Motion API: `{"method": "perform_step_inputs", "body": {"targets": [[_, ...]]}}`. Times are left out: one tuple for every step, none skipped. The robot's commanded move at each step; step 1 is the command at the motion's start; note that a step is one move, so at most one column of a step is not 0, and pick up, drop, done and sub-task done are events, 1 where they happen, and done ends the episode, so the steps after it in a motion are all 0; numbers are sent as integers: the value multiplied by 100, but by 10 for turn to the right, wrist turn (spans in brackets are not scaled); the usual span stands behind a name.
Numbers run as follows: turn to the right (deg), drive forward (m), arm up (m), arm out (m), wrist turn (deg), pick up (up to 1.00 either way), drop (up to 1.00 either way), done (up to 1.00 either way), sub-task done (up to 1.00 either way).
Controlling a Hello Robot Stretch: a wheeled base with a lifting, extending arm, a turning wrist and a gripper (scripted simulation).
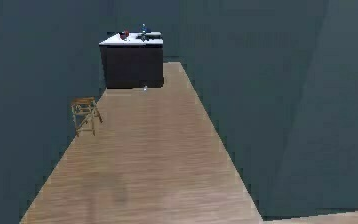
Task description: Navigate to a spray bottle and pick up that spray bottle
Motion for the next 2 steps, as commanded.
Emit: {"method": "perform_step_inputs", "body": {"targets": [[0,100,0,0,0,0,0,0,0],[0,100,0,0,0,0,0,0,0]]}}
